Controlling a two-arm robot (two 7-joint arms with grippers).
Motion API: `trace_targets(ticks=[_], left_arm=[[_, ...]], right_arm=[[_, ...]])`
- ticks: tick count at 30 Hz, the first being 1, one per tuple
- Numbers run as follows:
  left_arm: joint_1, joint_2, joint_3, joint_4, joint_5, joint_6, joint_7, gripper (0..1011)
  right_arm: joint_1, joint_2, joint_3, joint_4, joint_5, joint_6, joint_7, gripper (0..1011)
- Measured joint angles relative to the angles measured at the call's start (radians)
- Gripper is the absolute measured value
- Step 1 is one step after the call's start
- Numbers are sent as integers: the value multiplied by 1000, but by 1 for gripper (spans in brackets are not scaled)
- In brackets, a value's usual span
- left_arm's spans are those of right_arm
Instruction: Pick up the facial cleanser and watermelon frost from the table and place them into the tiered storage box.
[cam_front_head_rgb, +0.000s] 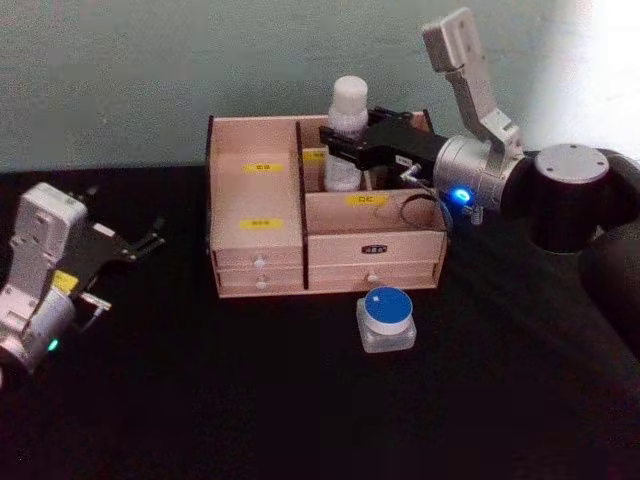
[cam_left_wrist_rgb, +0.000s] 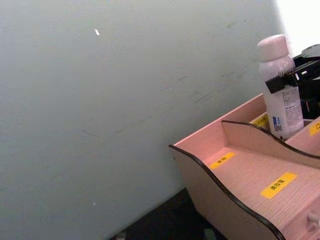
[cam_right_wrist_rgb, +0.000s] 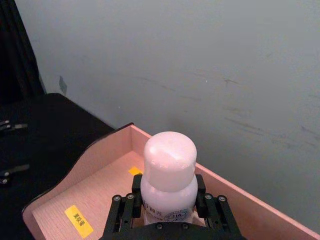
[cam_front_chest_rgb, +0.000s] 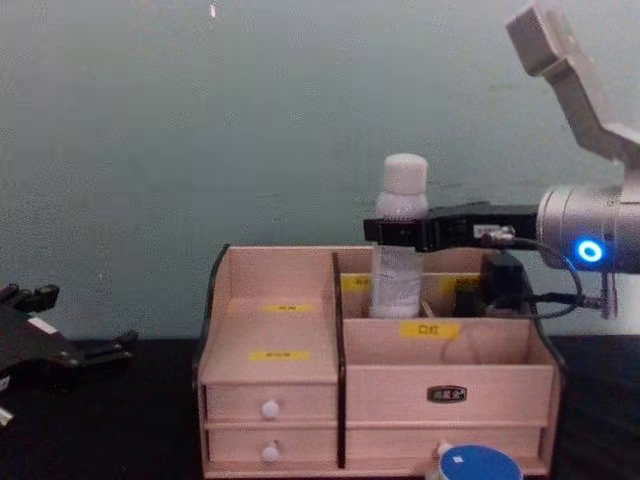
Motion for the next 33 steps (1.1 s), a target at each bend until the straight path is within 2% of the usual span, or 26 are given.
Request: trace_targets(ticks=[18,33], left_arm=[[0,0,0,0,0,0,0,1001],[0,0,0,0,0,0,0,1001]], right_arm=[[-10,-15,-4,41,-39,-7,-4,593],[-19,-24,3,57,-53,-15,-5,593]])
